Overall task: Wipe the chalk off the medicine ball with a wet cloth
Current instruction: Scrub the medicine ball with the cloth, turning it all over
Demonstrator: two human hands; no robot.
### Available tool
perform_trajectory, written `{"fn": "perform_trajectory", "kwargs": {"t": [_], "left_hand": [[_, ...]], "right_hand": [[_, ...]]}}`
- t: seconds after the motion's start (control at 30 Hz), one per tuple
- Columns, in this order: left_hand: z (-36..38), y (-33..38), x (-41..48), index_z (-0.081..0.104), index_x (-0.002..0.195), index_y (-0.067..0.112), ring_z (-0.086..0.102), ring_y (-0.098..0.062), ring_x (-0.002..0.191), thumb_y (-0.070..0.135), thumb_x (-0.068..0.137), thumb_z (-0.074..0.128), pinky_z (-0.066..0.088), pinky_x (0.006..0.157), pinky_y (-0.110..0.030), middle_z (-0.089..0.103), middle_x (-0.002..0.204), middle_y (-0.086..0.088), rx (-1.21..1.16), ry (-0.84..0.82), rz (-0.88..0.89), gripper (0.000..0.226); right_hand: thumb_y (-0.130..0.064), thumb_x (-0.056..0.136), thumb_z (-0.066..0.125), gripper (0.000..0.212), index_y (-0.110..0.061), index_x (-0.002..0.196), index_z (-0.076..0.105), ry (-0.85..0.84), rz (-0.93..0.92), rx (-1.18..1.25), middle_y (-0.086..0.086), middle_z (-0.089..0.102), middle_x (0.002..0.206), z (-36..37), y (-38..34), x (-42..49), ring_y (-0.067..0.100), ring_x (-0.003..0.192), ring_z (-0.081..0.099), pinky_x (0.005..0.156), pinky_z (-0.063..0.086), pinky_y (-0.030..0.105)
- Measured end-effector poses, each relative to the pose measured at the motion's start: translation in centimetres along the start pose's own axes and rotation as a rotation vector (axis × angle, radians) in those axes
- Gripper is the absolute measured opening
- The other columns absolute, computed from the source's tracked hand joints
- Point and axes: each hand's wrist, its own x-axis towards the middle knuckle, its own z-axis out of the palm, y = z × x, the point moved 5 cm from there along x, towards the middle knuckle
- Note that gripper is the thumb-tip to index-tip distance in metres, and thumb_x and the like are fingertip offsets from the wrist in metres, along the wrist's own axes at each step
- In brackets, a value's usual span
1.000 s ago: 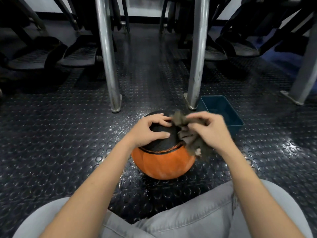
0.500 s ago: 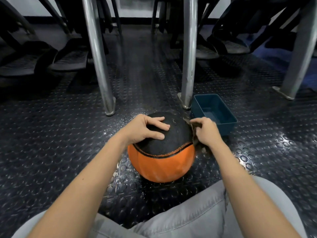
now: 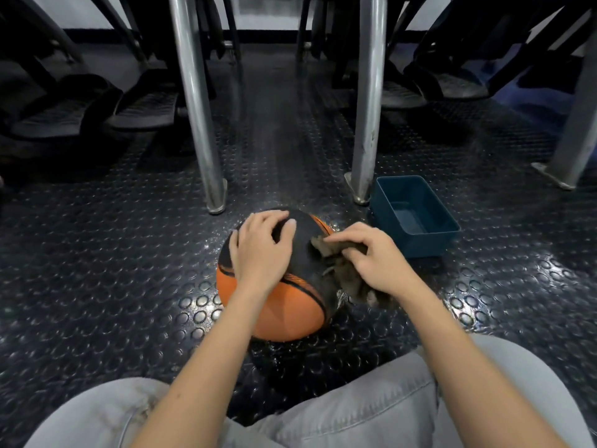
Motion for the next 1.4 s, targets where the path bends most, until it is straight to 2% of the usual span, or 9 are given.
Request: {"fn": "perform_trajectory", "kwargs": {"t": [0.13, 0.3, 0.4, 0.57, 0.67, 0.77, 1.0, 1.2, 1.4], "left_hand": [[-1.1, -1.0, 0.3, 0.066, 0.111, 0.031, 0.051, -0.009, 0.117, 0.046, 0.090, 0.043, 0.035, 0.105, -0.044, 0.059, 0.120, 0.017, -0.029, 0.012, 0.072, 0.034], [-1.5, -1.8, 0.9, 0.066, 0.111, 0.031, 0.050, -0.008, 0.117, 0.036, 0.096, 0.051, 0.036, 0.104, -0.043, 0.059, 0.121, 0.018, -0.050, 0.020, 0.047, 0.023], [-1.3, -1.4, 0.8, 0.066, 0.112, 0.031, 0.050, -0.008, 0.118, 0.035, 0.096, 0.051, 0.035, 0.105, -0.043, 0.059, 0.121, 0.017, -0.047, 0.019, 0.058, 0.022], [-1.3, -0.8, 0.6, 0.065, 0.112, 0.031, 0.047, -0.008, 0.120, 0.035, 0.096, 0.050, 0.032, 0.108, -0.042, 0.059, 0.122, 0.016, -0.027, 0.000, 0.060, 0.023], [-1.4, -1.3, 0.3, 0.065, 0.112, 0.031, 0.048, -0.008, 0.119, 0.035, 0.096, 0.050, 0.033, 0.107, -0.043, 0.058, 0.121, 0.018, -0.029, 0.017, 0.068, 0.022], [-1.4, -1.4, 0.1, 0.065, 0.112, 0.031, 0.048, -0.008, 0.119, 0.035, 0.096, 0.051, 0.034, 0.106, -0.042, 0.059, 0.121, 0.017, -0.022, 0.024, 0.077, 0.022], [-1.3, -1.2, -0.1, 0.065, 0.112, 0.033, 0.048, -0.006, 0.119, 0.039, 0.095, 0.048, 0.032, 0.107, -0.043, 0.054, 0.114, 0.026, -0.020, 0.022, 0.088, 0.025], [-1.2, -0.9, -0.7, 0.063, 0.112, 0.033, 0.047, -0.010, 0.120, 0.045, 0.088, 0.038, 0.031, 0.106, -0.041, 0.057, 0.118, 0.019, 0.036, 0.029, 0.109, 0.036], [-0.7, -0.7, -2.2, 0.061, 0.116, 0.026, 0.048, -0.013, 0.114, 0.041, 0.091, 0.046, 0.030, 0.106, -0.034, 0.048, 0.120, 0.009, 0.051, 0.071, 0.100, 0.033]], "right_hand": [[0.004, 0.089, 0.044, 0.043, -0.023, 0.113, 0.067, 0.105, 0.276, -0.256, 0.000, 0.055, 0.114, -0.8, 2.4, 0.7, 0.027, 0.112, 0.040, 0.091, 0.038, 0.036], [0.004, 0.084, 0.056, 0.038, -0.021, 0.110, 0.067, 0.438, -0.179, 0.028, -0.008, 0.062, 0.107, -1.8, -3.2, 0.1, 0.018, 0.099, 0.051, 0.087, 0.031, 0.011], [0.005, 0.086, 0.053, 0.036, -0.020, 0.108, 0.069, 0.247, -0.218, -0.045, -0.003, 0.061, 0.107, 1.4, -3.4, -0.1, 0.020, 0.096, 0.048, 0.084, 0.038, 0.026], [0.002, 0.091, 0.045, 0.040, -0.021, 0.117, 0.065, 0.152, 0.274, -0.275, 0.002, 0.056, 0.119, -0.3, 2.2, 0.7, 0.026, 0.110, 0.042, 0.089, 0.041, 0.035], [0.004, 0.087, 0.051, 0.036, -0.019, 0.108, 0.069, 0.388, -0.047, -0.061, -0.002, 0.060, 0.106, -1.7, -1.8, 0.3, 0.022, 0.100, 0.050, 0.085, 0.036, 0.020], [0.007, 0.081, 0.050, 0.037, -0.016, 0.099, 0.073, 0.207, -0.309, 0.030, -0.006, 0.058, 0.098, 0.5, -4.5, -0.5, 0.011, 0.095, 0.048, 0.087, 0.032, 0.012], [0.009, 0.084, 0.046, 0.044, -0.024, 0.098, 0.072, 0.080, 0.198, -0.241, -0.003, 0.057, 0.104, -0.5, 3.1, 0.2, 0.027, 0.109, 0.048, 0.094, 0.043, 0.040], [0.009, 0.084, 0.049, 0.039, -0.018, 0.105, 0.068, 0.280, -0.231, -0.051, -0.002, 0.059, 0.106, 1.2, -4.2, 1.1, 0.019, 0.094, 0.047, 0.083, 0.029, 0.009], [0.008, 0.085, 0.044, 0.044, -0.025, 0.104, 0.068, 0.233, 0.201, -0.146, -0.004, 0.061, 0.114, -0.9, 1.8, 2.1, 0.026, 0.111, 0.046, 0.093, 0.038, 0.032]]}}
